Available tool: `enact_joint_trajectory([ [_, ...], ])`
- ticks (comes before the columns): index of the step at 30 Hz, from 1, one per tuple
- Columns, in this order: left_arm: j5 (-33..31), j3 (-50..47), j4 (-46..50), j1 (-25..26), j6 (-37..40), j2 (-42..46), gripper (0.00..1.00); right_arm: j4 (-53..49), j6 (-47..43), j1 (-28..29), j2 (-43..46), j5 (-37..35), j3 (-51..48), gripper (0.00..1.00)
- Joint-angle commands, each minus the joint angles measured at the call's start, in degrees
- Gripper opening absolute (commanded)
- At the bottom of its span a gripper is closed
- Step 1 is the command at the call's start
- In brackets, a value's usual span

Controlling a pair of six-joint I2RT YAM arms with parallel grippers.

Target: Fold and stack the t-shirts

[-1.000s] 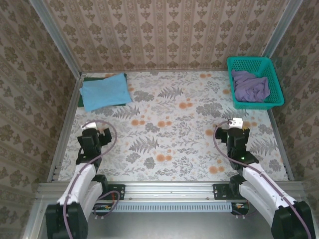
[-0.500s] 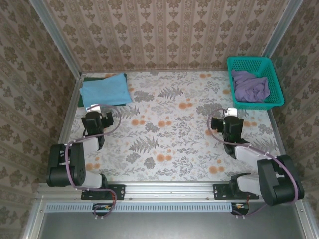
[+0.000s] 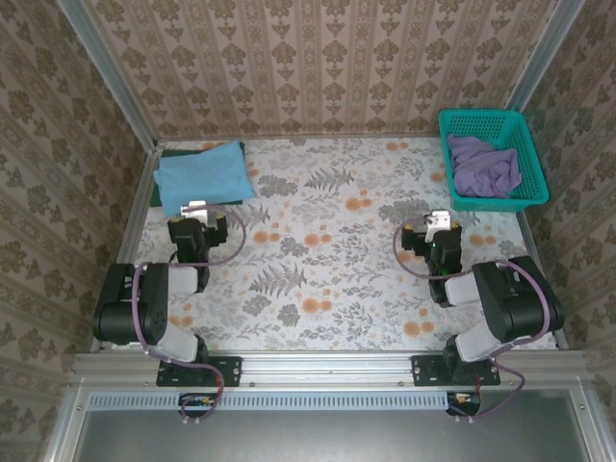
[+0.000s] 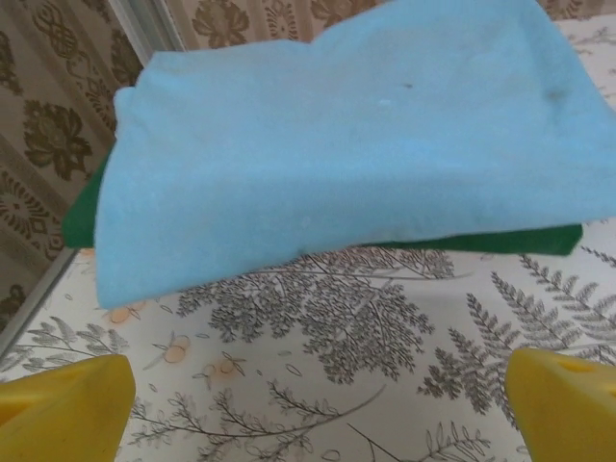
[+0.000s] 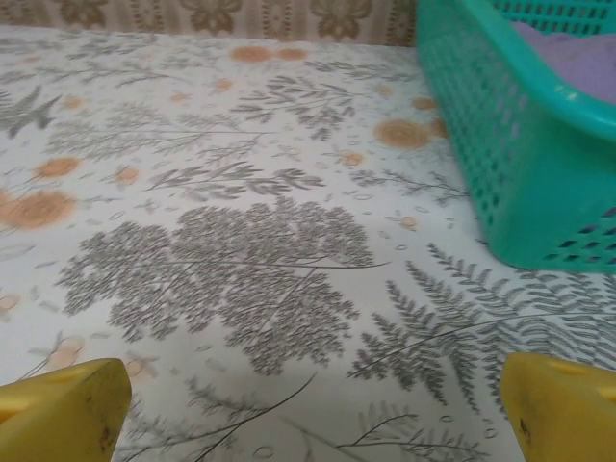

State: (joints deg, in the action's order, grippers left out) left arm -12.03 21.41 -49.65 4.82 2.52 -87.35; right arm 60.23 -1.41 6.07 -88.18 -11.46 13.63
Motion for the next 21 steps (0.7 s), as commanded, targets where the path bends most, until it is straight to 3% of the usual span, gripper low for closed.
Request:
enact_joint_trajectory([
  [1, 0.1, -0.1, -3.8, 0.1, 1.3, -0.9, 1.0, 9.3, -2.4, 0.7, -0.5, 2.2, -0.5, 1.0],
  [4, 4.2, 1.3, -0.3, -2.9, -1.1, -0.7, 1.0, 0.0, -0.1, -0.7, 0.3, 1.9, 4.1, 0.99],
  [7, 4.1, 1.2, -0.7, -3.0, -1.0, -0.8, 1.0, -10.0, 3.6, -4.1, 0.1, 3.5, 9.4, 1.0],
  [21, 3.9, 1.0, -0.9, -2.7, -0.9, -0.7, 1.0, -9.3, 3.9, -4.4, 0.4, 3.6, 8.8, 0.99],
])
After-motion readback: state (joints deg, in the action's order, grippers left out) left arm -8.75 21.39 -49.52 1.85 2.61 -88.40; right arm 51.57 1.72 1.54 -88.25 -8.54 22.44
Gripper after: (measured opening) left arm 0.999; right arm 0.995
